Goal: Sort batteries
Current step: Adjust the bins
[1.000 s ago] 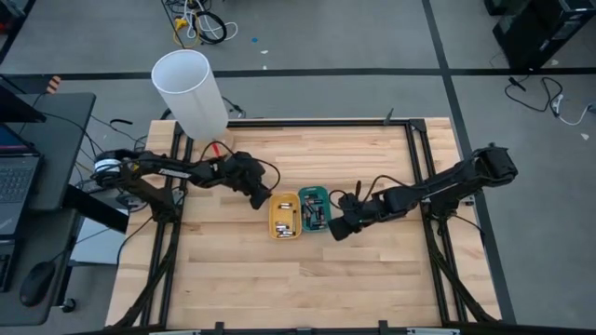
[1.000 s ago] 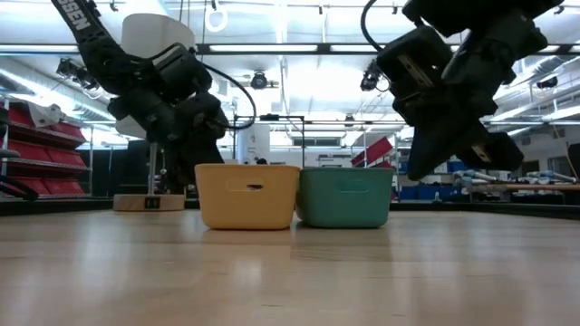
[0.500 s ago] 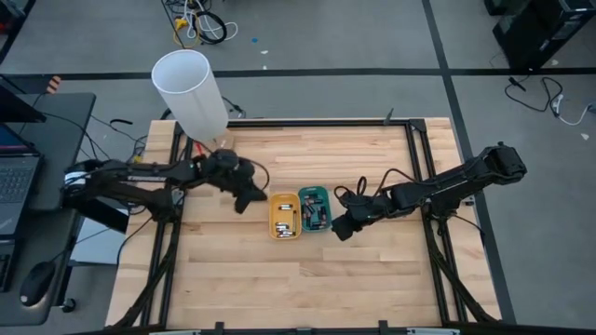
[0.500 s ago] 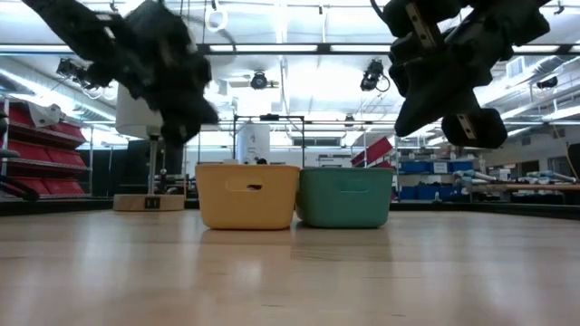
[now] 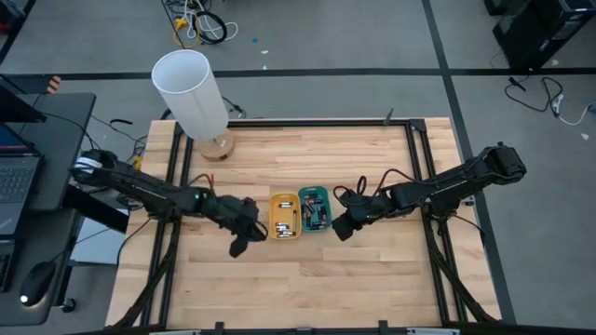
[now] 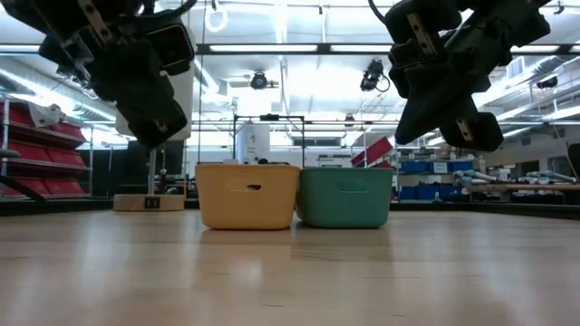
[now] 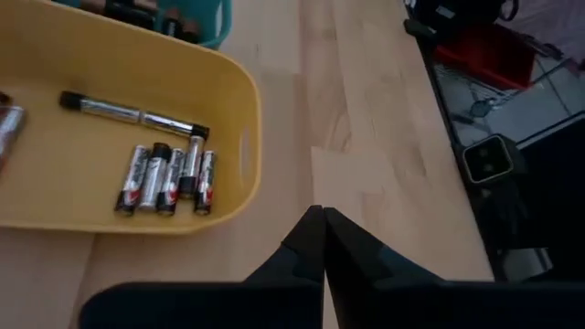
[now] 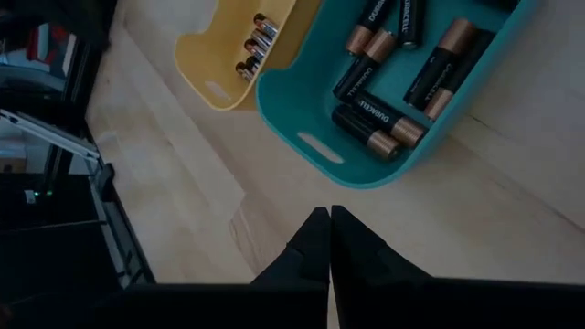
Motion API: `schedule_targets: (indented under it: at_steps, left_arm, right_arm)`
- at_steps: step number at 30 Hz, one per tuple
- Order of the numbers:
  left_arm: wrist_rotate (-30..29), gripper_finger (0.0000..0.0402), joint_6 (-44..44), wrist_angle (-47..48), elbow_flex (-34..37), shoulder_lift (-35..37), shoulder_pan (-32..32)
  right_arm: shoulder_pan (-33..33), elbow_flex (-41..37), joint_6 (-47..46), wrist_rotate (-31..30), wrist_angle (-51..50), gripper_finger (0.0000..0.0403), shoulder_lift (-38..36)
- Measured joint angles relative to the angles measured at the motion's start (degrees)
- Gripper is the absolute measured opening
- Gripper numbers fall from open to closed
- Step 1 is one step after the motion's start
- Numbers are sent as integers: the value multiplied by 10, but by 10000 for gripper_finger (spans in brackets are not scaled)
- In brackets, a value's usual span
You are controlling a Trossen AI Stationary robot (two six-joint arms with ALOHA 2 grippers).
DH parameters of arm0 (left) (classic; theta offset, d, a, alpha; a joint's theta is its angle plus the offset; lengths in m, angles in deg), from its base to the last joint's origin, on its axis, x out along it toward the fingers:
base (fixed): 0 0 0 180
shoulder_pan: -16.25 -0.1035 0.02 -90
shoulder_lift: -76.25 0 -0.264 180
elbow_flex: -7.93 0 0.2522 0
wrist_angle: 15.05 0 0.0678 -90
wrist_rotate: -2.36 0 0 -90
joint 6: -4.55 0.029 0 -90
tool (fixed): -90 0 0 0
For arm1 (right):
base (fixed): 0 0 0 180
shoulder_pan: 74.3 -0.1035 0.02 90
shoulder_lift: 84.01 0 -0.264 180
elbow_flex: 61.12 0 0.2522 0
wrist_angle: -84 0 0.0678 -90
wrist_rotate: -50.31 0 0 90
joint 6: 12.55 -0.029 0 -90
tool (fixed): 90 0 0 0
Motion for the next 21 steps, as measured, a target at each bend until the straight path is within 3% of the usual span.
schedule_targets:
  at_steps: [11, 21]
  left_arm:
    - [-12, 15, -45, -183, 0, -156, 26]
    - [-52, 15, -62, -199, 0, -211, 13]
  right_arm:
    - [10, 0, 29, 17, -7, 0, 0]
    - [10, 0, 42, 34, -19, 0, 1]
